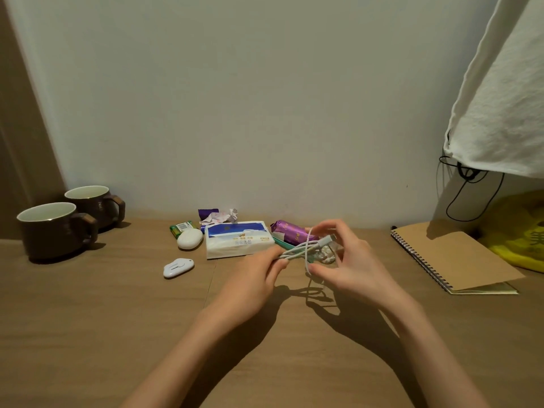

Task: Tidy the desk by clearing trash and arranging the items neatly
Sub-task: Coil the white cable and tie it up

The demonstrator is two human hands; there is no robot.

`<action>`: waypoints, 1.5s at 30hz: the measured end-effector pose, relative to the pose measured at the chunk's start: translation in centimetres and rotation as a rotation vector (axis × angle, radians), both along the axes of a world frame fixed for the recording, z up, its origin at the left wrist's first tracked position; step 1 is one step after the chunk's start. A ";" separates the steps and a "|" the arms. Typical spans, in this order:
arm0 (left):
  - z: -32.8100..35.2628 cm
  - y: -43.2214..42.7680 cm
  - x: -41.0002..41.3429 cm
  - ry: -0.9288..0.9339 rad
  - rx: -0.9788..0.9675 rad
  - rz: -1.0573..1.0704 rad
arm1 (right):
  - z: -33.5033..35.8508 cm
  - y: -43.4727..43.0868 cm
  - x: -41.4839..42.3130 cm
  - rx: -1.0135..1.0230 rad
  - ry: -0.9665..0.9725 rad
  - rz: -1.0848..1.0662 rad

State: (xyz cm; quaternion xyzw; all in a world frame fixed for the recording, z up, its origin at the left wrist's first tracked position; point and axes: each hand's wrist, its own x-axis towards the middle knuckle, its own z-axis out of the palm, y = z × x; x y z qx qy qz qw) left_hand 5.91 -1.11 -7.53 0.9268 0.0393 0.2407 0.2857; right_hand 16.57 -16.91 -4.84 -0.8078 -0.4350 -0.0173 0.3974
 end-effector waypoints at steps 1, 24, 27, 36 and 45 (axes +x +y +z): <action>0.1 0.1 0.1 0.009 -0.073 -0.039 | 0.1 0.0 0.0 0.050 0.082 0.009; 1.6 1.2 0.3 0.044 -0.740 -0.047 | -1.2 0.9 0.5 0.038 -0.121 -0.171; 1.3 1.4 0.3 0.093 -0.674 0.016 | -1.4 1.0 0.8 0.001 -0.223 -0.207; 1.0 1.3 0.6 0.060 -0.726 -0.006 | -2.1 1.1 0.4 -0.093 -0.144 -0.117; 1.4 3.9 0.7 -0.032 -1.268 0.086 | -1.5 0.7 0.7 0.123 0.229 0.033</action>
